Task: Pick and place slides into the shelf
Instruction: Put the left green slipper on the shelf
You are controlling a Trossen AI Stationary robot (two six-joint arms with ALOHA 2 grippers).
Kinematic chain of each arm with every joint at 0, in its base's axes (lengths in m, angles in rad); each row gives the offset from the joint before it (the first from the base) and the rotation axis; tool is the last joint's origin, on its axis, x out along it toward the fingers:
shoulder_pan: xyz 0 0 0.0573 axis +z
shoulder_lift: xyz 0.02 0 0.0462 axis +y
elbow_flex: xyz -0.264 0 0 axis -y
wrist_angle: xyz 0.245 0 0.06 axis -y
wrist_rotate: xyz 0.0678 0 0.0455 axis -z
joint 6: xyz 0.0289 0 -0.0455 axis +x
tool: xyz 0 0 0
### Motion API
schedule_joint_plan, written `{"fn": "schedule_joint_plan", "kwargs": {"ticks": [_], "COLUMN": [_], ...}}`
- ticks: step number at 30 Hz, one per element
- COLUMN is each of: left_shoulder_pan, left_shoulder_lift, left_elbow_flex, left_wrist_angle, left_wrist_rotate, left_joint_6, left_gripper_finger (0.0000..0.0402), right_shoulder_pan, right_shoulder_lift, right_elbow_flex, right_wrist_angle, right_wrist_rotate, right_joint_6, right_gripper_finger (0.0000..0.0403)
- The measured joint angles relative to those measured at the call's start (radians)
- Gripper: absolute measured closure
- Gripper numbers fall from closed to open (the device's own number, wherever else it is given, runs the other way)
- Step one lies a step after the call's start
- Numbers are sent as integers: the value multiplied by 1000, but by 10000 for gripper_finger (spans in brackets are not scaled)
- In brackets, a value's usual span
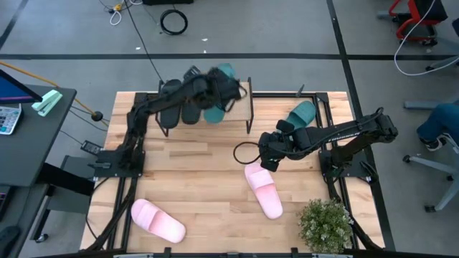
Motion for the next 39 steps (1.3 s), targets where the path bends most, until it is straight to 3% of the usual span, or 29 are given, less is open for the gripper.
{"fn": "schedule_joint_plan", "kwargs": {"ticks": [6, 12, 30, 39], "left_shoulder_pan": [95, 150, 165, 161], "left_shoulder_lift": [0, 3, 160, 159], "left_elbow_flex": [0, -1, -2, -2], "left_wrist_angle": [1, 2, 1, -1], "left_wrist_rotate": [99, 119, 145, 321], "left_joint_6": [-29, -25, -29, 19], "left_gripper_finger": [374, 371, 386, 315], "right_shoulder_pan": [0, 0, 0, 0], "right_shoulder_lift": [0, 0, 0, 0], "right_elbow_flex": [0, 0, 0, 0], "right_wrist_angle": [0, 0, 0, 0], "right_wrist_rotate": [0, 0, -3, -5], "right_joint_6": [-1, -1, 8, 9], "right_gripper_finger": [293, 293, 293, 293]}}
